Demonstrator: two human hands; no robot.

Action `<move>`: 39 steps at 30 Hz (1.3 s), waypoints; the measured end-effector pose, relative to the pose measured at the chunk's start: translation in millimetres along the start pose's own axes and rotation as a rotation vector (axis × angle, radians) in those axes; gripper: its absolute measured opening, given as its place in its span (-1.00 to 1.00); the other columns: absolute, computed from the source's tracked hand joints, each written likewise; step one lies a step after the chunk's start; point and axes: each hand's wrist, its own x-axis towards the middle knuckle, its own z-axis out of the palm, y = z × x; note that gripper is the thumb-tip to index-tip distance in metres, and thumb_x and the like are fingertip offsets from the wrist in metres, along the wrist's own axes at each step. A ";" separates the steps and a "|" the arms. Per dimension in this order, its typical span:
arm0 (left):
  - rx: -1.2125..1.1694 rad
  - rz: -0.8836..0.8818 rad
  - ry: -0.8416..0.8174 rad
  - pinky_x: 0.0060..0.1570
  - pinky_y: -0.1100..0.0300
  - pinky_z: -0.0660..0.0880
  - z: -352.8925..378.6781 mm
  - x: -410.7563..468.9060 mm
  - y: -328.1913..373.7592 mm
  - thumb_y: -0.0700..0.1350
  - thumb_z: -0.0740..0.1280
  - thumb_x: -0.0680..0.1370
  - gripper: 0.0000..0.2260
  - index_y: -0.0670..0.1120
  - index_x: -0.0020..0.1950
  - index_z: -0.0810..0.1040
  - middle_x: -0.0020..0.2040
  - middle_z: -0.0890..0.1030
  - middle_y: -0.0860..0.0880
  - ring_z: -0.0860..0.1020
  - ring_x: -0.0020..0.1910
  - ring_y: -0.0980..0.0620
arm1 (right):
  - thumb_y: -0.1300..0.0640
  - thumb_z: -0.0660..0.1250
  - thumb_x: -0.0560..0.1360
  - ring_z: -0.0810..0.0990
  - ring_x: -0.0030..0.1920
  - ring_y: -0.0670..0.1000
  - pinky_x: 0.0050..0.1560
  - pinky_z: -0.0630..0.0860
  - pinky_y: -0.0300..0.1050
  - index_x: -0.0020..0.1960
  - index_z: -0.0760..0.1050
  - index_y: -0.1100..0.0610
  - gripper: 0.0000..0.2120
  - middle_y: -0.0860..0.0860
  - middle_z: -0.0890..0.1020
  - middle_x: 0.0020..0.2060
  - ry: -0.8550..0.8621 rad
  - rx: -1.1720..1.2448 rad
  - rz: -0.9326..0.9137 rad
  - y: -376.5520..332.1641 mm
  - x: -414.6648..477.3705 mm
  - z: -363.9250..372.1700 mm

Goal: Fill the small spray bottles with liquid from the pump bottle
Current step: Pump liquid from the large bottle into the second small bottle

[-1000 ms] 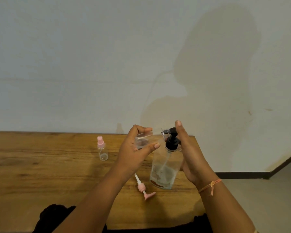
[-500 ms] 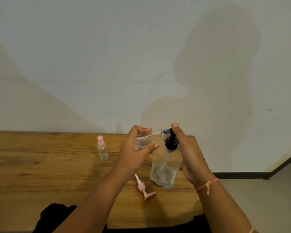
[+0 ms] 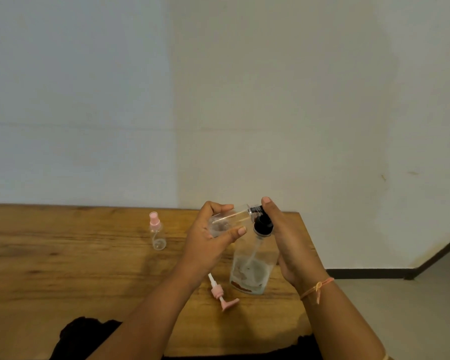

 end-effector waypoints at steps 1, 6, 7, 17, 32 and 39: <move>-0.017 0.006 -0.001 -0.30 0.46 0.49 0.7 -0.4 1.8 -0.28 0.42 0.41 -0.69 -0.21 0.11 0.45 0.03 0.53 0.09 0.56 -0.14 0.37 | -0.39 0.19 0.34 0.57 0.08 -0.02 0.27 0.41 0.07 -0.05 0.60 -0.07 -0.54 -0.08 0.66 -0.06 0.000 -0.001 -0.001 -0.8 -0.4 0.1; -0.037 0.019 0.004 -0.33 0.50 0.46 0.9 -0.1 3.3 -0.27 0.42 0.41 -0.71 -0.12 0.08 0.45 0.05 0.53 0.09 0.52 -0.16 0.45 | -0.45 0.10 0.34 0.56 0.12 -0.03 0.33 0.37 0.16 0.16 0.58 0.01 -0.32 -0.01 0.65 0.05 -0.026 -0.013 -0.008 -4.7 -1.9 -1.5; -0.046 0.016 0.008 -0.33 0.49 0.46 0.8 -0.4 3.3 -0.27 0.42 0.41 -0.72 -0.08 0.06 0.46 0.05 0.53 0.08 0.54 -0.14 0.41 | -0.44 0.11 0.35 0.55 0.11 -0.05 0.33 0.36 0.16 0.15 0.58 -0.01 -0.35 -0.03 0.65 0.04 -0.035 -0.009 -0.002 -4.9 -2.3 -1.9; -0.092 -0.041 -0.017 -0.24 0.47 0.48 -0.4 -0.8 1.0 -0.29 0.44 0.38 -0.64 0.08 0.07 0.55 0.02 0.57 0.14 0.53 -0.11 0.44 | -0.24 0.18 0.50 0.58 -0.03 -0.06 0.27 0.42 0.16 -0.17 0.60 -0.06 -0.67 -0.11 0.66 -0.16 -0.005 0.003 0.015 -2.8 1.6 -1.4; -0.092 -0.023 -0.022 -0.22 0.46 0.49 -0.9 0.6 2.3 -0.27 0.46 0.36 -0.61 0.09 0.09 0.56 0.03 0.58 0.18 0.56 -0.07 0.40 | -0.25 0.19 0.48 0.56 -0.01 -0.11 0.29 0.40 0.16 -0.10 0.63 -0.07 -0.67 -0.17 0.67 -0.19 -0.063 0.030 0.012 -2.5 0.8 -6.3; -0.066 -0.015 -0.026 -0.27 0.52 0.45 -0.6 -2.2 6.4 -0.30 0.45 0.36 -0.60 0.05 0.11 0.53 0.04 0.55 0.19 0.52 -0.12 0.48 | -0.34 0.13 0.41 0.53 -0.07 -0.17 0.05 0.37 -0.07 -0.14 0.56 -0.08 -0.60 -0.14 0.61 -0.15 0.000 -0.026 -0.030 -0.7 -0.1 0.9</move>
